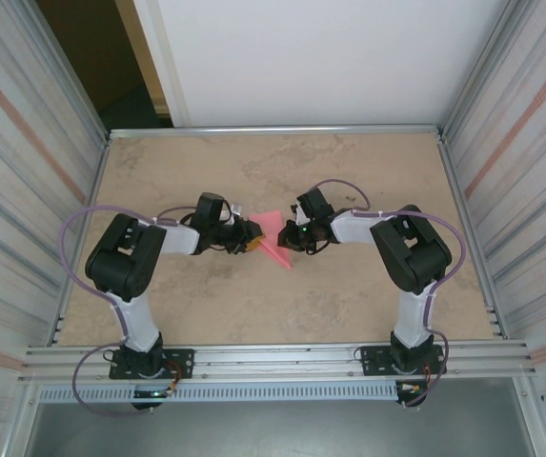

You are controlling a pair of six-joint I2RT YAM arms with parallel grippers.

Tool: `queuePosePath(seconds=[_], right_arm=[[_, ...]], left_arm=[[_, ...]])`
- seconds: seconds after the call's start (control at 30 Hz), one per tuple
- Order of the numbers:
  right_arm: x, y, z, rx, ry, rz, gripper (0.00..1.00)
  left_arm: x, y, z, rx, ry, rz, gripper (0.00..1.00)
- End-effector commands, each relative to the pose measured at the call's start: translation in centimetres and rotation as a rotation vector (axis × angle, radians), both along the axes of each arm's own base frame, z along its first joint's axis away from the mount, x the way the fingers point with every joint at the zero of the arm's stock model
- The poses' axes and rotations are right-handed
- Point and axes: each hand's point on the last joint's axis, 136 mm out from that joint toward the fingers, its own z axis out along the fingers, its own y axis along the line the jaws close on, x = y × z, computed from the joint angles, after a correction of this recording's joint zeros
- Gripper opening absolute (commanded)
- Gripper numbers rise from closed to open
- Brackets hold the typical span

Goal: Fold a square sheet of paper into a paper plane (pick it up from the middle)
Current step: Fourth fold the wing at the center of the table.

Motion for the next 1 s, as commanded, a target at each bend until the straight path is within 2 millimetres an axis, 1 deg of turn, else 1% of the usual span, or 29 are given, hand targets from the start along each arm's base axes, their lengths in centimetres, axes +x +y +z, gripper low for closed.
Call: queuePosePath(seconds=[0.0, 0.13, 0.2, 0.27, 0.33, 0.4, 0.47, 0.57, 0.63, 0.73, 0.83, 0.97], right_arm=[[-0.5, -1.0, -0.5, -0.024, 0.024, -0.023, 0.15], [-0.2, -1.1, 0.3, -0.014, 0.003, -0.022, 0.20], [0.2, -1.3, 1.4, -0.013, -0.035, -0.021, 0.24], [0.6, -1.9, 2.6, -0.030, -0.086, -0.030, 0.29], [0.9, -2.8, 3.8, -0.069, -0.144, -0.045, 0.36], [1.2, -4.0, 4.7, -0.120, -0.202, -0.066, 0.40], [1.2, -5.2, 5.4, -0.174, -0.257, -0.077, 0.41], [0.7, -6.0, 5.9, -0.285, -0.349, -0.050, 0.41], [0.0, -5.6, 6.2, -0.346, -0.416, 0.001, 0.41], [-1.0, -3.9, 5.9, -0.407, -0.489, 0.089, 0.41], [-1.6, -1.6, 5.0, -0.442, -0.530, 0.190, 0.41], [-1.8, 0.3, 3.7, -0.469, -0.562, 0.264, 0.38]], left_arm=[[0.0, -0.6, 0.2, -0.028, 0.002, -0.020, 0.24], [0.0, -0.6, 0.1, -0.014, 0.006, -0.026, 0.16], [0.1, -0.5, 0.1, -0.001, 0.007, -0.026, 0.11], [0.1, -0.5, 0.1, 0.010, 0.005, -0.030, 0.07], [0.4, -0.3, 0.2, 0.032, -0.001, -0.025, 0.06], [0.6, -0.1, 0.4, 0.049, -0.009, -0.014, 0.05], [0.8, 0.2, 0.6, 0.075, -0.012, 0.004, 0.05], [1.1, 0.7, 0.8, 0.137, -0.010, 0.030, 0.05], [1.3, 0.9, 0.8, 0.186, -0.011, 0.042, 0.05], [1.4, 1.2, 0.9, 0.234, -0.005, 0.058, 0.05], [1.4, 1.2, 0.7, 0.256, 0.019, 0.071, 0.05], [1.5, 1.2, 0.8, 0.268, 0.042, 0.091, 0.05]])
